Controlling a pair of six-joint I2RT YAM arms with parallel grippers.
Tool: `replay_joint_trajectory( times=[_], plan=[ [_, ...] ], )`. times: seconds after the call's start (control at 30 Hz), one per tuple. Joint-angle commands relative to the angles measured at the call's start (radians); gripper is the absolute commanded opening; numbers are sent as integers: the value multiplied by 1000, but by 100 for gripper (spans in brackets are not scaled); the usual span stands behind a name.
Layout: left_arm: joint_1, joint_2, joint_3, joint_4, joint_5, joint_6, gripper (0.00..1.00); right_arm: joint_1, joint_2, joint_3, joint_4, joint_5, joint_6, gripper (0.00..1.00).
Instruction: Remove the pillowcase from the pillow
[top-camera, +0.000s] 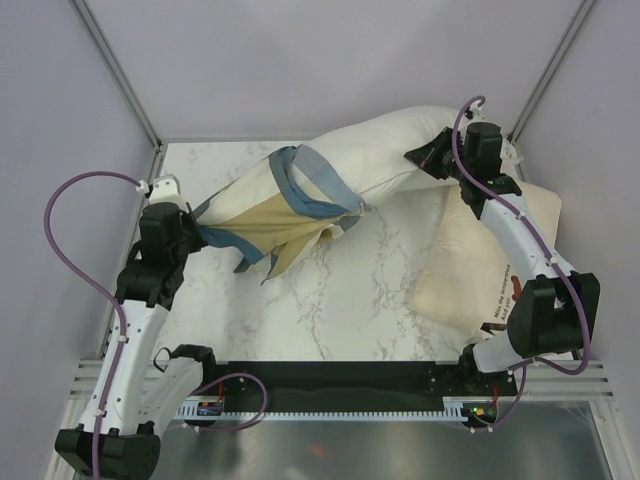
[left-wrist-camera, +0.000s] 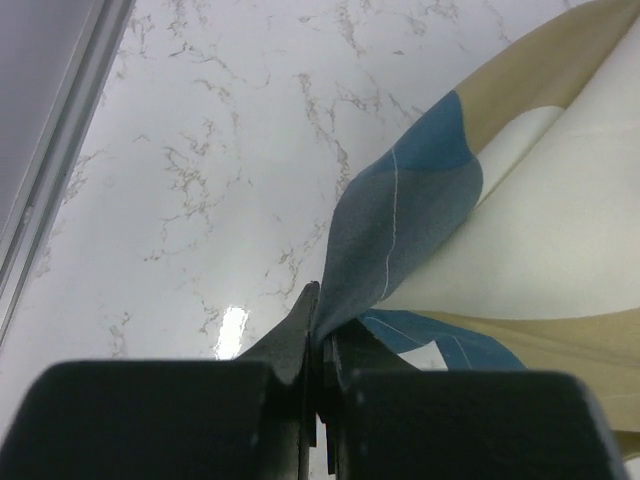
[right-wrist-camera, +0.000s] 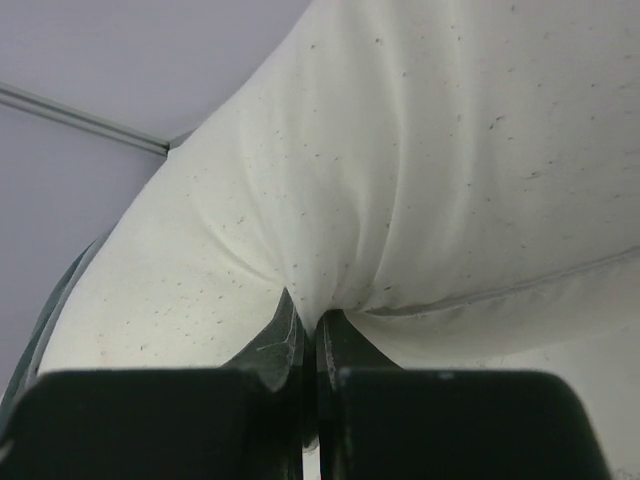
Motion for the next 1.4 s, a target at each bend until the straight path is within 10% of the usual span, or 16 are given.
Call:
replay_joint_trajectory(
  times=[0.0,1.37],
  plan=[
    [89,7,35,-62,-178,69,2,-146,-38,90,125,186,-60,0],
    [345,137,370,-105,-98,84,2,-183,-160,57,-13,103,-253,0]
  ],
)
